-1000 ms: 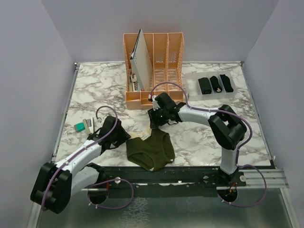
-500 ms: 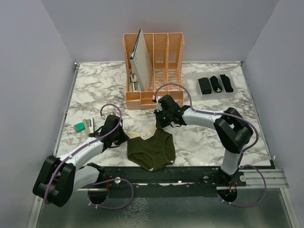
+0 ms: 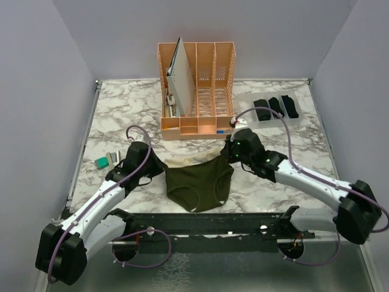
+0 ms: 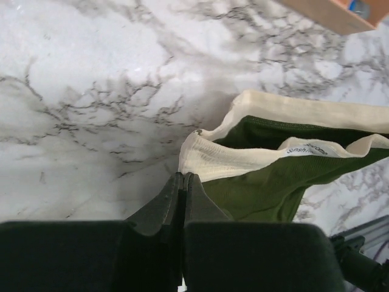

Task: Roll the underwear
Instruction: Flatten out the underwear at the center of the board.

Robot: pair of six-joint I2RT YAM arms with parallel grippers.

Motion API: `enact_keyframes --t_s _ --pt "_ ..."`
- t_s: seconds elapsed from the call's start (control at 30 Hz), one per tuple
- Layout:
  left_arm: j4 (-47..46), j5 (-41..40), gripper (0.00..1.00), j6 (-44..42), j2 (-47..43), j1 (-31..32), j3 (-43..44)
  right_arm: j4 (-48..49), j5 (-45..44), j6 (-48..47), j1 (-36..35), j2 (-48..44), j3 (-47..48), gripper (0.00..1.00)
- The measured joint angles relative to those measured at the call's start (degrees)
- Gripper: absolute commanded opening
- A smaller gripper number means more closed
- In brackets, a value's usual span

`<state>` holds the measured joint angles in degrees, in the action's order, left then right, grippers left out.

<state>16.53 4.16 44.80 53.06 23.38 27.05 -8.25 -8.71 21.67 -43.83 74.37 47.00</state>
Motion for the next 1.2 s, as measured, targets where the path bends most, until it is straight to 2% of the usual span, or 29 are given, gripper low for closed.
enact_keyframes --t_s 0.23,0.33,0.47,0.5,0.6,0.63,0.67,0.7,0.77,0.8,0.97,1.07,1.2 --pt "0.26 2.29 0.0 -1.95 -2.34 0.48 3.48 -1.09 -7.78 6.32 0.0 -19.74 -9.51 0.0" --pt "-0.07 3.17 0.0 -2.91 1.99 0.79 5.03 -1.68 -10.67 7.93 -0.13 -21.31 -10.14 0.0" --pt "-1.79 3.34 0.0 -4.61 9.66 0.85 7.67 -1.7 -14.75 8.74 -0.2 -17.16 -9.55 0.0" --pt "-2.23 3.34 0.05 -5.05 11.47 0.85 8.41 -1.73 -15.37 8.76 -0.09 -13.81 -9.03 0.01" --pt "-3.41 3.13 0.36 -6.88 18.73 0.85 12.31 -1.77 -16.9 8.74 1.07 -4.28 -5.35 0.01" --pt "-3.26 2.73 0.44 -7.63 21.77 0.85 14.14 -2.01 -17.05 8.74 1.99 -0.92 -3.63 0.03" --pt "-3.13 2.21 0.52 -8.09 23.67 0.85 15.54 -2.34 -17.05 8.7 3.23 2.43 -1.64 0.08" --pt "-2.8 1.57 0.59 -8.37 26.05 0.85 17.33 -2.67 -16.92 8.48 4.76 5.64 0.48 0.19" --pt "-1.05 -0.33 0.68 -9.64 29.73 0.85 20.74 -4.04 -16.37 8.09 7.89 10.47 4.63 0.56" --pt "-0.02 -1.33 0.72 -10.05 30.84 0.85 22.16 -4.76 -16.04 7.78 9.14 12.17 6.54 0.61" --pt "4.15 -5.38 0.74 -11.89 30.34 0.74 25.44 -7.13 -15.65 4.07 12.46 13.6 12.26 0.62" --pt "5.6 -4.09 0.72 -12.13 26.71 0.74 24.98 -8.09 -14.27 2.71 12.5 12.07 12.04 0.52" --pt "2.03 4.68 0.71 -10.91 20.44 0.96 20.7 -8.07 -7.72 2.47 12.5 6.99 6.1 0.37"
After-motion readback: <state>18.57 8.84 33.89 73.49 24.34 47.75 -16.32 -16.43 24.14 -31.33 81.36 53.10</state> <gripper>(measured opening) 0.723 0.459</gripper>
